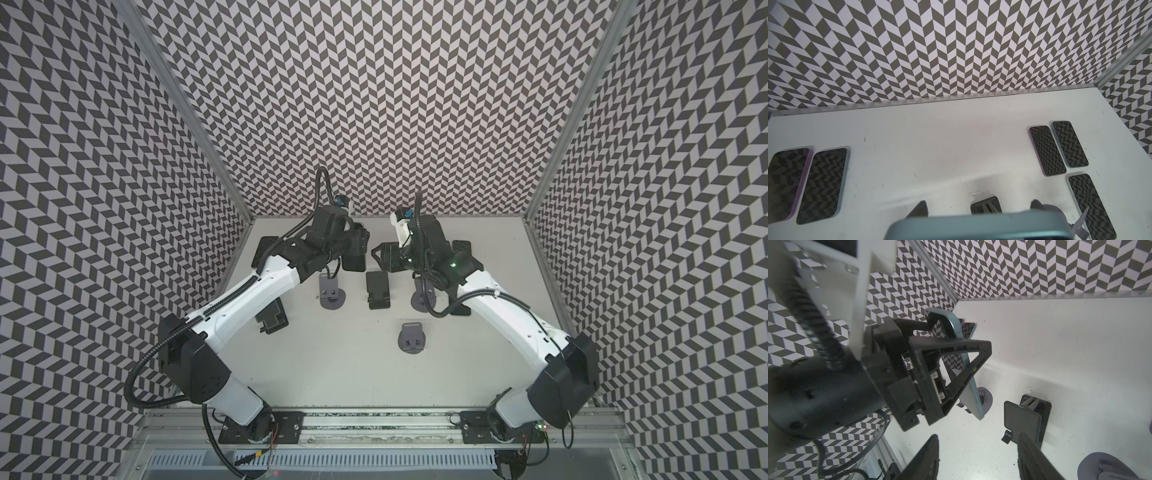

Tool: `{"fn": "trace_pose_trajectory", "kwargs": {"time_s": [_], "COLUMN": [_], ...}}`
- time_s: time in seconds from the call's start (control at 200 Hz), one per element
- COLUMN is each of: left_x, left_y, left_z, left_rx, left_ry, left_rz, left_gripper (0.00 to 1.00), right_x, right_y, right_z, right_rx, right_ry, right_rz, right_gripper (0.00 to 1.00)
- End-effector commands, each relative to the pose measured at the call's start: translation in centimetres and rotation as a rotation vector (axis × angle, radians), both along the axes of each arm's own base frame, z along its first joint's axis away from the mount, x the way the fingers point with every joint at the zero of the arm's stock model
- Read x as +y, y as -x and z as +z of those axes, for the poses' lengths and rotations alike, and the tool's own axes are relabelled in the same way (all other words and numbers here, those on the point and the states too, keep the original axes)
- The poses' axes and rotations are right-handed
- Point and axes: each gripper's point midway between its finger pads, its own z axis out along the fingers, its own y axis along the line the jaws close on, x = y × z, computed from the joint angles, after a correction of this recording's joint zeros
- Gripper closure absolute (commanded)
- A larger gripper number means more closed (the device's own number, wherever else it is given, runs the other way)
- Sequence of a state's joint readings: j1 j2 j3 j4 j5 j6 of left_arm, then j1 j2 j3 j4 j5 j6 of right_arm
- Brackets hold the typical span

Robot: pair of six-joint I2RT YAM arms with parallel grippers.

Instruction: Remove the phone from the phone stand

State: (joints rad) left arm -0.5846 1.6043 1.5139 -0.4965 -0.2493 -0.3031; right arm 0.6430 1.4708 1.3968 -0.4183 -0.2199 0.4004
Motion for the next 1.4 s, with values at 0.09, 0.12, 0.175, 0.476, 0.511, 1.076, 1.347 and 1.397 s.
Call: {"fn": "trace_pose_trajectory", "kwargs": {"time_s": [0.09, 0.12, 0.175, 0.476, 0.511, 1.076, 1.347, 1.397], "left_x": [2.0, 2.3, 2.7, 5.5, 5.9, 10.8, 12.7, 13.1], "left_y": [0.0, -0.1, -0.3, -1.7, -1.8, -2.5, -3.7, -3.8], "left_z": [1.3, 1.1, 1.0, 1.7, 1.8, -2.4, -2.7, -2.8], "left_rx": [-0.038, -0.035, -0.031, -0.066, -0.070, 0.074, 0.083, 0.085], "left_ry": [-0.017, -0.020, -0.020, -0.054, -0.060, -0.113, -0.118, -0.122], "left_rz": [0.022, 0.025, 0.026, 0.051, 0.057, 0.042, 0.065, 0.068], "left_gripper": [0.49, 0.49, 0.50, 0.52, 0.52, 0.52, 0.53, 0.53], "right_x": [2.0, 2.1, 2.4, 4.3, 4.7, 9.2, 12.2, 12.6], "right_y": [-0.1, -0.2, -0.1, -0.5, -0.6, -1.0, -0.2, -0.2], "right_z": [0.4, 0.3, 0.3, -0.1, 0.1, 0.5, -1.0, -1.1], "right_rx": [-0.033, -0.031, -0.033, -0.035, -0.040, -0.081, -0.051, -0.045], "right_ry": [0.022, 0.026, 0.025, 0.014, 0.013, 0.008, 0.036, 0.031], "right_rz": [0.025, 0.025, 0.030, 0.067, 0.070, 0.109, 0.183, 0.192], "right_gripper": [0.42, 0.42, 0.42, 0.43, 0.43, 0.43, 0.42, 0.42]}}
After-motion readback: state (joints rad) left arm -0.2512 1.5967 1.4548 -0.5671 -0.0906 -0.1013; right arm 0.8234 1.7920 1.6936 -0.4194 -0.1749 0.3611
